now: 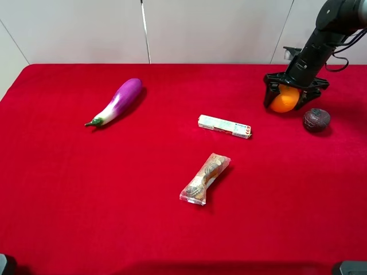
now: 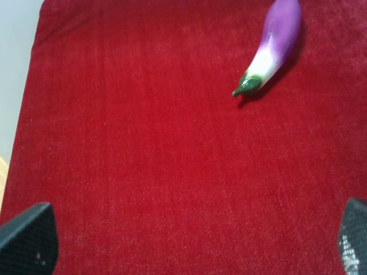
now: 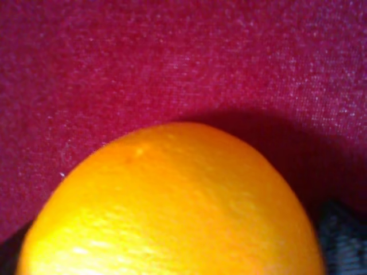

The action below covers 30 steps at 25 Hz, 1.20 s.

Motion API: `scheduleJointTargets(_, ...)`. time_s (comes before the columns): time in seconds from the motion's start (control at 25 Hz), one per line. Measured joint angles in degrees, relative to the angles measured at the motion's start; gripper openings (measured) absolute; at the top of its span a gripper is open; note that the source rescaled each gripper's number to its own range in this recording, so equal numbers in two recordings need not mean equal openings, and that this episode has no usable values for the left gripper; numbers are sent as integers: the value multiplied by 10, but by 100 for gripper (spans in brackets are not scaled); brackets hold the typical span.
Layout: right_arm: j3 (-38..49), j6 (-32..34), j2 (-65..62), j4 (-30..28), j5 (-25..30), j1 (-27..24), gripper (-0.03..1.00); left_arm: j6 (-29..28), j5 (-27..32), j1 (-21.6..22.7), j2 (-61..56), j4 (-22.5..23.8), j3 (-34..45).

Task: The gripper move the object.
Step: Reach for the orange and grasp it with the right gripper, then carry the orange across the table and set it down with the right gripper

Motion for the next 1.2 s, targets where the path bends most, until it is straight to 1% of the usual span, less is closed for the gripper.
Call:
scheduleJointTargets(0.04, 0, 0, 0, 0, 0, 0, 0, 0, 0, 0, 0, 0, 0)
scheduleJointTargets(0.48, 0, 0, -6, -13, 0, 0, 0, 0, 0, 0, 0, 0, 0)
scheduleJointTargets(0.64, -5, 0, -21, -17, 9, 0, 0, 0, 0, 0, 0, 0, 0)
scheduleJointTargets(0.76, -23, 0, -33, -18, 35, 0, 0, 0, 0, 0, 0, 0, 0)
scheduleJointTargets(0.84, -42, 0, -36, -18, 64, 1, 0, 0, 0, 0, 0, 0, 0)
scheduleJointTargets(1.0, -79, 0, -37, -26, 112, 21, 0, 0, 0, 0, 0, 0, 0)
scheduleJointTargets(1.2, -116, 12, -37, -36, 122, 67, 0, 0, 0, 0, 0, 0, 0)
